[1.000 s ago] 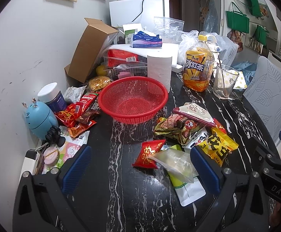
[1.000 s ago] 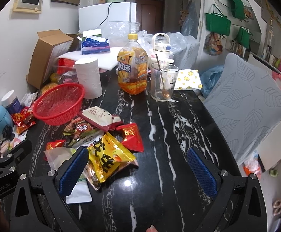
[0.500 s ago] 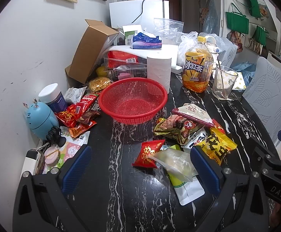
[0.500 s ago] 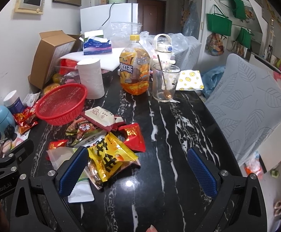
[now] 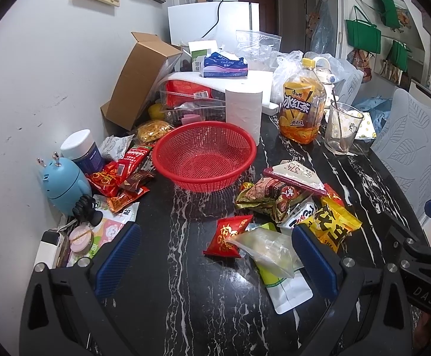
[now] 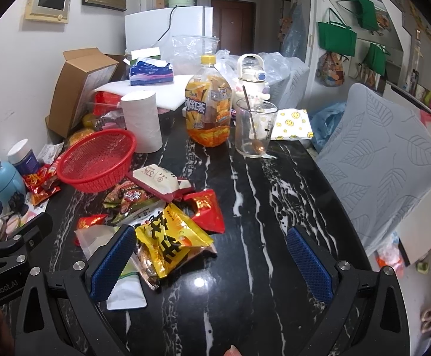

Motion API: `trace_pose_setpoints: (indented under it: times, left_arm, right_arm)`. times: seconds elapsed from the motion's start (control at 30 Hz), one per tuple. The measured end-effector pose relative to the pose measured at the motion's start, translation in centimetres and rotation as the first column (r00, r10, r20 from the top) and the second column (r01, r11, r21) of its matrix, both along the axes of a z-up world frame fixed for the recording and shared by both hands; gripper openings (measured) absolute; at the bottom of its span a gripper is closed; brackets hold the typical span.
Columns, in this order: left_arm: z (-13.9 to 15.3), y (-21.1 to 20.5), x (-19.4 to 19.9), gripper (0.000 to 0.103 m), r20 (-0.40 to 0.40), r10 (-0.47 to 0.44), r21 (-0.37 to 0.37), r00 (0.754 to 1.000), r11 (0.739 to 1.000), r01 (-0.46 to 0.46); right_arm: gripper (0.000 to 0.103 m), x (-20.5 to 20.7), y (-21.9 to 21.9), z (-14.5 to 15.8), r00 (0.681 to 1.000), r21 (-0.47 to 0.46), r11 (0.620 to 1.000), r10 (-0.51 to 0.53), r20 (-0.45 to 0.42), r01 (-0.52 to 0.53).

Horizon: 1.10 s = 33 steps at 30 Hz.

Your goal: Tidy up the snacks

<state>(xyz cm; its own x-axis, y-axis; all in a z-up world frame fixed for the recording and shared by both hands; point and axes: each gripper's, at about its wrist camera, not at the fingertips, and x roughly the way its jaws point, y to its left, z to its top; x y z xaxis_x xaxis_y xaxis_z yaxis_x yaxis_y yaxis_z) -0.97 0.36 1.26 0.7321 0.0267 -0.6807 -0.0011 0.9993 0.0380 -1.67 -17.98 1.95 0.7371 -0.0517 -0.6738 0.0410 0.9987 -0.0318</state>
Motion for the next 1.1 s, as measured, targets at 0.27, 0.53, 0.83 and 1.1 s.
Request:
trace_pose_setpoints:
  times: [0.27,0.53,0.83,1.1]
  left_arm:
    - [0.2,0.1,-0.2,0.103,0.006,-0.007,-0.008,1.0,1.0,0.007]
    - [0.3,0.1,-0.4,0.103,0.009,-0.008,-0.008,1.0,1.0,0.008]
    - [-0.1,0.2,-1.3,0.103,0.002,-0.018,-0.016,1.0,1.0,0.018]
    - [-2.5,0.8,-2.1,0.103,-0.051,-0.003,0.002,0.999,1.0,0.003]
  right_arm:
    - [0.103,-0.1,0.0,0.1,1.0,0.001,1.0,0.0,0.0,0.0]
    - [0.103,-0.4,0.2,0.2,1.0,0.006,1.0,0.006,0.002,-0.006]
    - [0.103,-0.9,0.4,-0.3,1.0,0.019,0.999,0.026,-0.008,-0.026]
    - [0.103,-1.4,0.8,-2.3,0.998,0.027,0.999,0.048,-0.049,-0.047]
